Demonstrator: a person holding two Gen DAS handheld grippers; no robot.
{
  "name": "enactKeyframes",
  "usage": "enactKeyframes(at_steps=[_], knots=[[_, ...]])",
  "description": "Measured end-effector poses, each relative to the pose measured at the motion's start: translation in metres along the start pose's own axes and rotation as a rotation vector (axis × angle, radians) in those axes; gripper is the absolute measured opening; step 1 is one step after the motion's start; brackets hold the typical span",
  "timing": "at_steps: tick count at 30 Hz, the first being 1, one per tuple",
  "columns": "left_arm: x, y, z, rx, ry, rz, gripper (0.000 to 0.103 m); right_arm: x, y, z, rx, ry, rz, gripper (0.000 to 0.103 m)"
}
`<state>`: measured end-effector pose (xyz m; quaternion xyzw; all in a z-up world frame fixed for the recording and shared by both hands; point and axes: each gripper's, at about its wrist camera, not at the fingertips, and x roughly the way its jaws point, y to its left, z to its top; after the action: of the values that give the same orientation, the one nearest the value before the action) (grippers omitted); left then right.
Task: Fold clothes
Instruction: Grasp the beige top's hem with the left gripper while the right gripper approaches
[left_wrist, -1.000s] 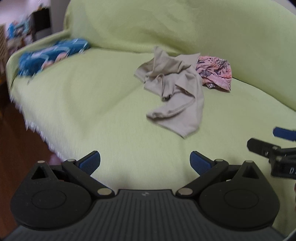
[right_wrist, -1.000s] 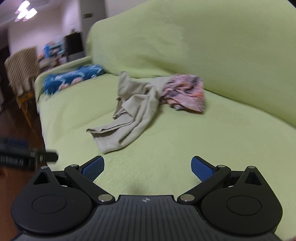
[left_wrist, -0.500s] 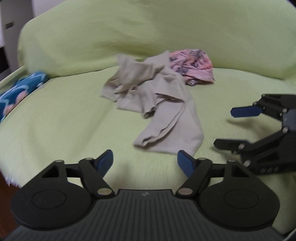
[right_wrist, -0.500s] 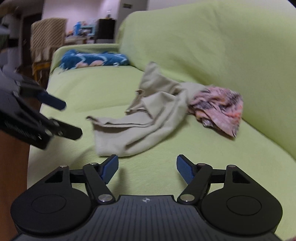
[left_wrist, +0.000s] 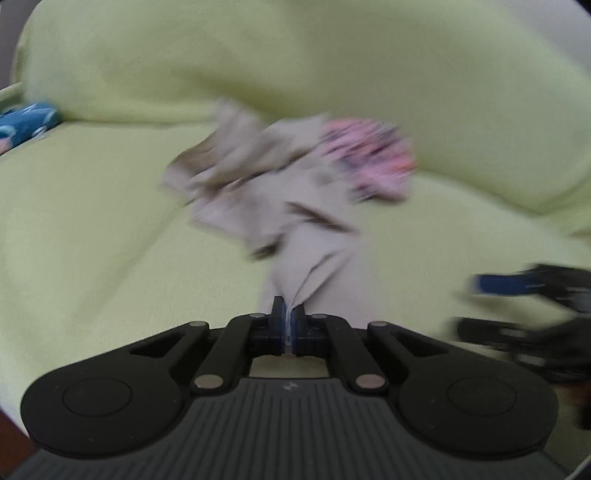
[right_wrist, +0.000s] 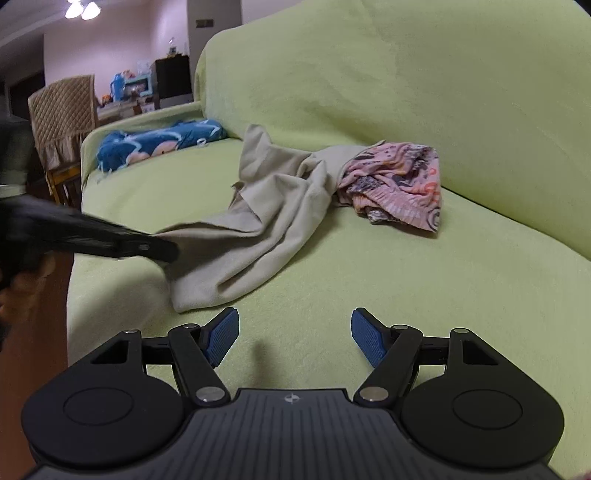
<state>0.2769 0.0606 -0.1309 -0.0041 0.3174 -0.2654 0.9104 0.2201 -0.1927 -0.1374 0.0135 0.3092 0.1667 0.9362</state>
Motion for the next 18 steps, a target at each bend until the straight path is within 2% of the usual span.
enactKeyframes(at_steps=[2,5,11,15,18], knots=[[-0.022,-0.021,-0.006,0.033,-0.038,-0.066,0.0,-0.005,-0.007,0.004,0.03,0.0,0.011,0.068],[-0.037,-0.047,-0.02,0.023,-0.022,-0.15,0.0,-0.009,-0.018,0.018,0.064,-0.019,0.034,0.065],[-0.036,-0.082,-0.051,0.022,0.057,-0.183,0.0,-0.021,-0.018,0.043,0.029,-0.061,0.095,0.06],[-0.043,-0.086,-0.058,0.01,0.062,-0.209,0.002,-0.02,-0.007,0.041,-0.037,-0.009,0.139,0.06],[-0.037,-0.074,-0.067,-0.039,0.11,-0.188,0.005,-0.016,-0.003,0.034,-0.034,0.031,0.166,0.061]])
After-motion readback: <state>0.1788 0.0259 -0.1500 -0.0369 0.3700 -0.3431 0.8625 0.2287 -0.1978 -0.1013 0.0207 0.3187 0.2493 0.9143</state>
